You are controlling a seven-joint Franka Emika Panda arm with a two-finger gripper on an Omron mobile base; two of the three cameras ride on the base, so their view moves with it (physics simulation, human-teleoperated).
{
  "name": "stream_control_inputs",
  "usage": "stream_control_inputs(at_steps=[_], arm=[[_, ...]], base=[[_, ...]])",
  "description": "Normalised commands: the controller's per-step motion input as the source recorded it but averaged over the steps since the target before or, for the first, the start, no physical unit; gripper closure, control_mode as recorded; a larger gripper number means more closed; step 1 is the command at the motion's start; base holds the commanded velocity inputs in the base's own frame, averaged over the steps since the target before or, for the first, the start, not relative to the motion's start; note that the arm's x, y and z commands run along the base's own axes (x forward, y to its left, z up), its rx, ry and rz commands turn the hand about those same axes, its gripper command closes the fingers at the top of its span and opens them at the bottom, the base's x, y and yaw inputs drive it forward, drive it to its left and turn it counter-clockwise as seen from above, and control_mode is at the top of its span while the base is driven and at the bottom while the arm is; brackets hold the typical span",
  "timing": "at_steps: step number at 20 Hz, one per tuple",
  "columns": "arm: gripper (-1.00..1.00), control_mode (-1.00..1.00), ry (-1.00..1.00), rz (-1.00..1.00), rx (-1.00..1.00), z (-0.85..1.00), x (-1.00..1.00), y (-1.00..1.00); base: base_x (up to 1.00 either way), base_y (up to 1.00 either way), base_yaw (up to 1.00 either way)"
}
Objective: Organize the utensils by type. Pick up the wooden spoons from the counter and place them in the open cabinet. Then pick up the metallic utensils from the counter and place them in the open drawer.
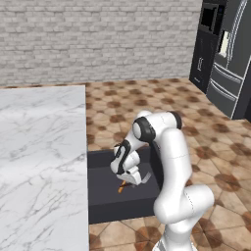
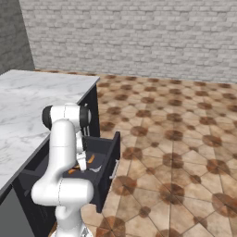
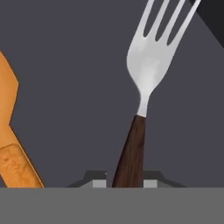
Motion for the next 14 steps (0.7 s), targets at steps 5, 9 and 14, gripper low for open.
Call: stream_control_inputs(at_steps=[5, 9, 14], arm=[[-1.00, -1.00, 0.00, 0.00, 0.08, 0.06, -0.06, -0.04], [-1.00, -1.00, 0.00, 0.00, 0.12, 0.30, -0.15, -0.07], [-1.00, -1.00, 0.00, 0.00, 0.05, 0.47, -0.12, 0.00]], base=[[0.00, 0.00, 0.00], [0.00, 0.00, 0.00], [0.00, 0.00, 0.00]])
